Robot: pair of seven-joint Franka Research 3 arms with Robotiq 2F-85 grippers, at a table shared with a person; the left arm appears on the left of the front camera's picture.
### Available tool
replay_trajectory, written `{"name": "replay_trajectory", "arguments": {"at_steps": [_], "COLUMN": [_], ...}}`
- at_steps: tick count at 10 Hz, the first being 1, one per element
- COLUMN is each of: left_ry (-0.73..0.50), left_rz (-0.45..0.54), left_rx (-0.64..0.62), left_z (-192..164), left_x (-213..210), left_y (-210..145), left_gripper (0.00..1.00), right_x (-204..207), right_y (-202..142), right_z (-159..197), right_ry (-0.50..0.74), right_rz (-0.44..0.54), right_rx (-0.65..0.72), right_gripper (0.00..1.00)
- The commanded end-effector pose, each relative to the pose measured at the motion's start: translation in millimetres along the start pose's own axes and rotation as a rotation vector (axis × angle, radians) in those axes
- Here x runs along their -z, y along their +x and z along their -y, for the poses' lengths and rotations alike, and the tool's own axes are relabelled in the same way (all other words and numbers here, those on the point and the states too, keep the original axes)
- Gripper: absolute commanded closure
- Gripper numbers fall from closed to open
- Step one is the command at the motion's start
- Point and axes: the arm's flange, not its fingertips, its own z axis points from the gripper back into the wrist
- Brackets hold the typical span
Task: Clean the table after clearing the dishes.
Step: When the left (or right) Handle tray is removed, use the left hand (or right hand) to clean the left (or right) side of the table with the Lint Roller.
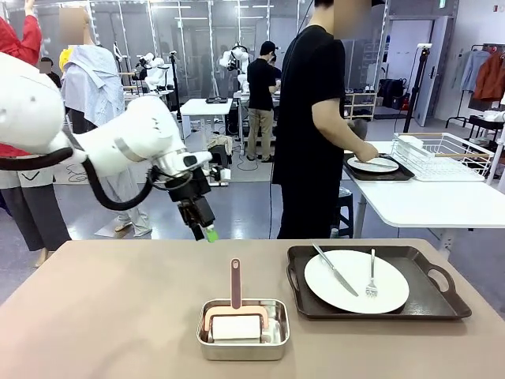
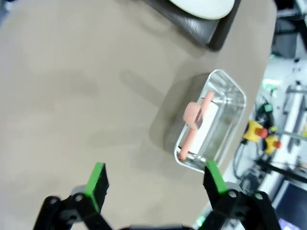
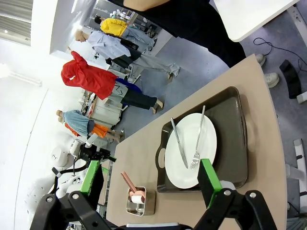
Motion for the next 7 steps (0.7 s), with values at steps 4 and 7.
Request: {"name": "replay_trajectory", "arguments": {"at_steps": [4, 7], "left_ry": [-0.034, -0.072], "left_rz": [-0.150, -0.222], "left_rx": [0.162, 0.185], "left_z": [0.9, 3.4], "left_x": [25.2, 41.6], "left_y": [40.6, 50.9], "left_gripper": [0.00, 0.00], "right_x": [-2.0, -2.0], "right_y": [-0.4, -0.4], "right_z": [-2.4, -2.4], "right_ry": [0.013, 0.013], "right_rz": [0.003, 0.003], "right_rx": [-0.010, -0.010], "right_gripper": [0.00, 0.00]}}
